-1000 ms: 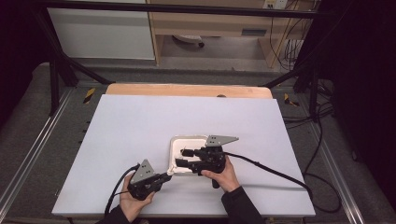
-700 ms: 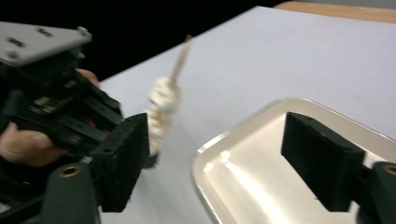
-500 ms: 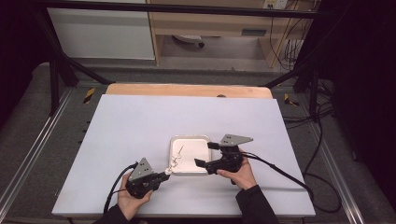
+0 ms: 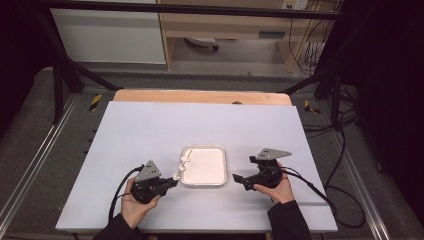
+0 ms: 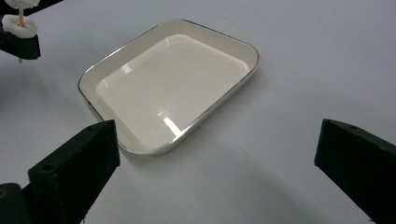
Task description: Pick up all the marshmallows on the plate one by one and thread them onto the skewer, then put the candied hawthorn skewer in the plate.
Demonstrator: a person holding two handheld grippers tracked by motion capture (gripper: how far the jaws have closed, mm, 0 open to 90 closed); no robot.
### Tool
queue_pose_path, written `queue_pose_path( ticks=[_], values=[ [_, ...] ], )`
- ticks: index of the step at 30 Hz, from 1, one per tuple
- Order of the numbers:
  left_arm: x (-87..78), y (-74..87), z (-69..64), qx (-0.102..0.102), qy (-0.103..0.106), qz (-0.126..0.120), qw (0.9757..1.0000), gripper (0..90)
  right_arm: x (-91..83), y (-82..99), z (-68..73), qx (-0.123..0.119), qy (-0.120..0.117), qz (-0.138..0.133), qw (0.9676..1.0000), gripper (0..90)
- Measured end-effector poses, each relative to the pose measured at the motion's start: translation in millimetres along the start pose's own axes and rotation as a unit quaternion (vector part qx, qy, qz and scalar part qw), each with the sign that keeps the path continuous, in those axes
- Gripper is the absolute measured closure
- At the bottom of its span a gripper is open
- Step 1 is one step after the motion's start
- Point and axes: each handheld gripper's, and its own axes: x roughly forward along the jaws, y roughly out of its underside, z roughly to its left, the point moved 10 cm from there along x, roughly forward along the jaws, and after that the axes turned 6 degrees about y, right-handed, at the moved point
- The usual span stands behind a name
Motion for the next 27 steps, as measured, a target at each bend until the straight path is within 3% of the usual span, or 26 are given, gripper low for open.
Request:
queue_pose_path(
  ticks=[5,10,17,22,27],
  values=[
    [3.4,-6.5,3.1,-0.005,0.002,0.012,0.9999,88.0,-8.8,8.5,-10.9,-0.001,0.0,-0.004,1.0,0.4],
    [9.4,-14.8,5.2,-0.005,0.003,0.028,0.9996,88.0,-16.0,21.6,-22.9,0.0,0.015,0.01,0.9998,0.4],
    [23.6,-26.7,9.1,-0.01,-0.008,0.05,0.9987,87.9,-28.9,37.4,-36.8,0.014,0.03,0.007,0.9994,0.5],
    [34.5,-29.2,10.9,-0.014,-0.011,0.07,0.9974,87.8,-31.6,42.8,-40.4,0.018,0.034,0.01,0.9992,0.5],
    [47.8,-27.5,19.6,-0.018,-0.028,0.091,0.9953,87.8,-35.2,43.7,-41.2,0.018,0.034,0.005,0.9993,0.5]
  ],
)
